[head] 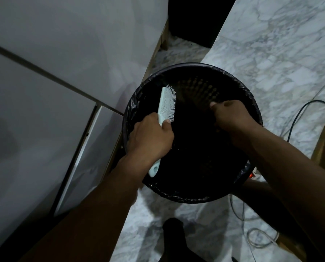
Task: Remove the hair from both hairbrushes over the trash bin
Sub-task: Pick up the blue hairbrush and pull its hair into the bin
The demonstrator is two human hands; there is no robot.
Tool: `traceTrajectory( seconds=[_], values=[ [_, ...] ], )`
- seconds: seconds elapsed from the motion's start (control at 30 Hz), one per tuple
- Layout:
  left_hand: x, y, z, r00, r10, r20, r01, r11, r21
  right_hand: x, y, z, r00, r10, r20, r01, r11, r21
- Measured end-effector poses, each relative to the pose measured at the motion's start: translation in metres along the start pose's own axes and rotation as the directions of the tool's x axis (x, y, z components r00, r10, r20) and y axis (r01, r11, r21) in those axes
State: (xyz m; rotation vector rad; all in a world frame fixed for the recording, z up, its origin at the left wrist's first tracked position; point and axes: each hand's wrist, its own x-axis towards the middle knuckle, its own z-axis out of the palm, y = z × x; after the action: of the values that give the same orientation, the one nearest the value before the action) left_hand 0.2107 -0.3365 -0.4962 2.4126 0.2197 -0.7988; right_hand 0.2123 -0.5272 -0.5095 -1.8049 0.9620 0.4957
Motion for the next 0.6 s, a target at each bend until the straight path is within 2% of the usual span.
traceTrajectory(
  seconds=[0.1,0.17,0.23,0.27,0.33,0.4,0.5,0.6],
  values=[
    [-0.002,0.0,0.0,0.999,0.025,0.048,-0.025,1.0,-0.009,-0.008,-0.002,0.008,0.99,0.002,0.139,0.002,1.0,-0.029],
    [-0.001,0.002,0.0,0.992,0.061,0.108,-0.058,0.998,-0.034,-0.009,-0.005,0.01,0.993,-0.003,0.121,-0.007,0.997,0.077],
    [-0.002,0.006,0.001,0.974,0.061,0.218,-0.017,0.98,-0.199,-0.008,-0.008,0.008,0.994,-0.013,0.105,-0.01,0.978,0.208],
    [-0.003,0.01,0.001,0.952,0.047,0.303,0.058,0.942,-0.331,-0.007,-0.01,0.007,0.995,-0.026,0.101,-0.002,0.963,0.269],
    [-0.006,0.018,-0.001,0.886,0.051,0.46,0.232,0.811,-0.537,-0.007,-0.009,0.007,0.995,-0.082,0.063,0.053,0.929,0.366],
    [-0.008,0.022,-0.004,0.846,0.092,0.525,0.288,0.751,-0.595,-0.008,-0.008,0.006,0.986,-0.164,-0.005,0.154,0.914,0.376],
    [-0.009,0.023,-0.006,0.837,0.126,0.532,0.263,0.761,-0.593,-0.005,-0.004,0.003,0.96,-0.249,-0.129,0.276,0.915,0.294],
    [-0.01,0.023,-0.007,0.829,0.142,0.541,0.241,0.782,-0.575,0.001,0.0,0.001,0.945,-0.254,-0.205,0.302,0.92,0.251]
  ],
)
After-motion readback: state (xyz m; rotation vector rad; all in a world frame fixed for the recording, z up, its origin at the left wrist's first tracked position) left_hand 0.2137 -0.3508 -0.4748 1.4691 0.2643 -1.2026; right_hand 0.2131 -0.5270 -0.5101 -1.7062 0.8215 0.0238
